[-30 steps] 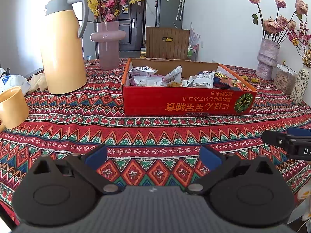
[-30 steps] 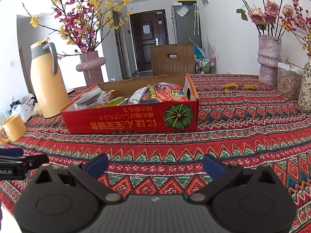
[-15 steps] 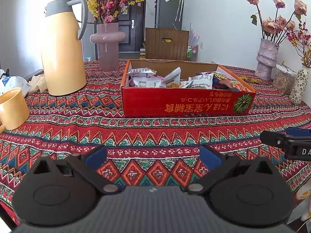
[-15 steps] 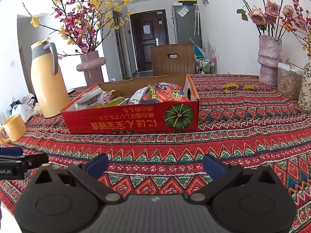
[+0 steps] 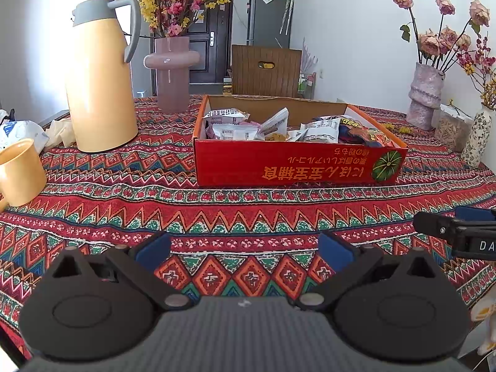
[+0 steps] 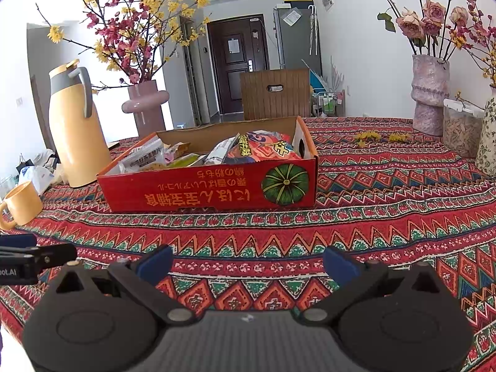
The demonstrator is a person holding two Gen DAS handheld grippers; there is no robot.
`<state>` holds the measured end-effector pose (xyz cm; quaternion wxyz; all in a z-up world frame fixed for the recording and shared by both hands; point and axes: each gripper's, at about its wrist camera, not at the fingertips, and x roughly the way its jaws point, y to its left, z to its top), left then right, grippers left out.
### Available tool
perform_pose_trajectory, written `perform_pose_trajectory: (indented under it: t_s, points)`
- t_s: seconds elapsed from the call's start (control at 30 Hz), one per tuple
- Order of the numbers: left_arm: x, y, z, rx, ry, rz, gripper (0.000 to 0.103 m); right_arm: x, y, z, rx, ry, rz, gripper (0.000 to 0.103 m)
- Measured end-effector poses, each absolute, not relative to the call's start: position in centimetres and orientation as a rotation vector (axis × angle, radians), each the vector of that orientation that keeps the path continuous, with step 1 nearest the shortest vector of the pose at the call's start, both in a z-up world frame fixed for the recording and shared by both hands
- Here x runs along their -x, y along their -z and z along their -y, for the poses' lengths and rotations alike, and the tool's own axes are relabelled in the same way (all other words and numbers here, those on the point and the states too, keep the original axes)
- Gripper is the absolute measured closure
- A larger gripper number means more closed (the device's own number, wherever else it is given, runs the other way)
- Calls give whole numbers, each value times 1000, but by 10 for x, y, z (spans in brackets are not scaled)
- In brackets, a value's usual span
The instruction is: Organize snacks
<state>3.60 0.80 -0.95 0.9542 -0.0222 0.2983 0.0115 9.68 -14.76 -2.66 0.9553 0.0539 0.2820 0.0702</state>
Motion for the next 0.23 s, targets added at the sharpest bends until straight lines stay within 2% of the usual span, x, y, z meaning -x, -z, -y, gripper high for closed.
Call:
perform_pose_trajectory:
  t_s: [0.23]
  points:
    - [-37,9,-9,53,-16,-599,0,-98,32,147,-111,-145,-580,0]
